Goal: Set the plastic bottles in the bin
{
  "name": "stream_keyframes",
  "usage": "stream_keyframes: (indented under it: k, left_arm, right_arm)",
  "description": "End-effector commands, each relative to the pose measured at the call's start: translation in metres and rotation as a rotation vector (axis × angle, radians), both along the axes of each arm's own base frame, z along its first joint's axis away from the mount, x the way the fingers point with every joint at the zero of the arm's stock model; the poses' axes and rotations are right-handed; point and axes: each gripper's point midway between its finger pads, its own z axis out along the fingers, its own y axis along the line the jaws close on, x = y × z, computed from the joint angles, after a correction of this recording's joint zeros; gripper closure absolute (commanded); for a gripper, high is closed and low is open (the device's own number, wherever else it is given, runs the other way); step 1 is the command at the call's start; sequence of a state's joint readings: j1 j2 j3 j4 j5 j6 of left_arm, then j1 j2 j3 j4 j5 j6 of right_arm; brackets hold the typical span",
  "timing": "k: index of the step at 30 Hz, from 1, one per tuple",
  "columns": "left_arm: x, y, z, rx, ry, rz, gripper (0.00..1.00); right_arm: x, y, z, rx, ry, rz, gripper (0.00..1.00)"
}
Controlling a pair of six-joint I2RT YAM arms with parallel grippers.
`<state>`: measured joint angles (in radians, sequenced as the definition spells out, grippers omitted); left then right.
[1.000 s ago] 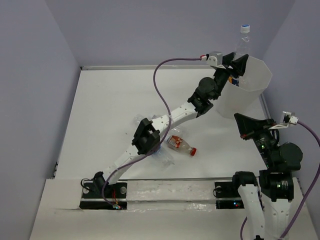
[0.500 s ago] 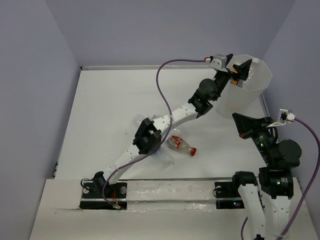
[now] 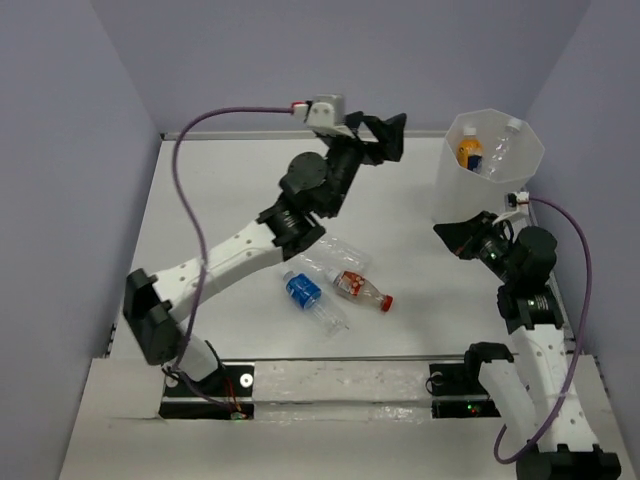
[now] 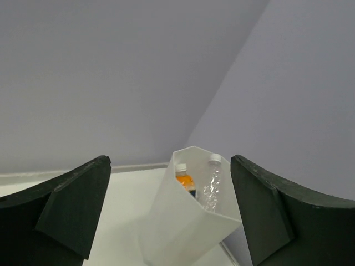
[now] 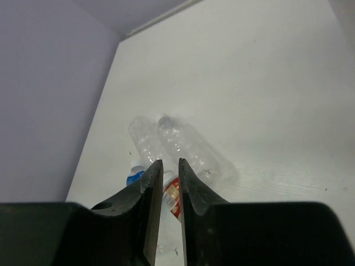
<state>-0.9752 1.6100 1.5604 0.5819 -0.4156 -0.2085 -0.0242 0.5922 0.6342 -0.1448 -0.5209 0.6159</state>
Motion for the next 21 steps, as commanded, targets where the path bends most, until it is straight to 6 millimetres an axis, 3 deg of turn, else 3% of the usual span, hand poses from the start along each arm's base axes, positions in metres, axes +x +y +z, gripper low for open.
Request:
stream_keyframes:
  k: [1,2,3,4,5,9,11,12,13,16,21]
  left_arm:
    - [0.002,0.071,-0.088,-0.024,0.293,0.079,0.01]
    - [0.007,0.087,-0.133,-0.015,0.402,0.101,0.01]
    - [0.000,0.102,-0.154,0.018,0.467,0.107,0.01]
    - [-0.006,0.115,-0.193,0.065,0.543,0.135,0.01]
    - [-0.008,0.129,-0.210,0.058,0.602,0.161,0.01]
    - [-0.057,0.176,-0.277,0.150,0.811,0.210,0.01]
    - [-0.072,0.189,-0.290,0.172,0.873,0.221,0.01]
    - [-0.086,0.202,-0.299,0.188,0.926,0.237,0.01]
    - [-0.093,0.208,-0.304,0.196,0.952,0.244,0.01]
    - [-0.117,0.226,-0.312,0.204,1.034,0.256,0.01]
    - [-0.153,0.231,-0.327,0.177,1.161,0.188,0.01]
  right_arm:
    - [0.004,0.032,0.002,-0.007,-0.045,0.144,0.74]
    - [0.007,0.046,-0.001,-0.045,-0.046,0.169,0.68]
    - [0.007,0.054,-0.007,-0.069,-0.026,0.182,0.65]
    - [0.007,0.062,-0.010,-0.092,-0.020,0.198,0.61]
    - [0.005,0.075,-0.015,-0.119,-0.012,0.221,0.54]
    - [0.011,0.102,-0.060,-0.274,0.087,0.272,0.36]
    - [0.017,0.109,-0.073,-0.338,0.106,0.267,0.27]
    - [0.015,0.121,-0.071,-0.374,0.084,0.305,0.24]
    - [0.020,0.129,-0.086,-0.421,0.117,0.315,0.19]
    - [0.021,0.152,-0.102,-0.548,0.117,0.387,0.11]
    - [0.056,0.172,-0.126,-0.715,0.117,0.434,0.04]
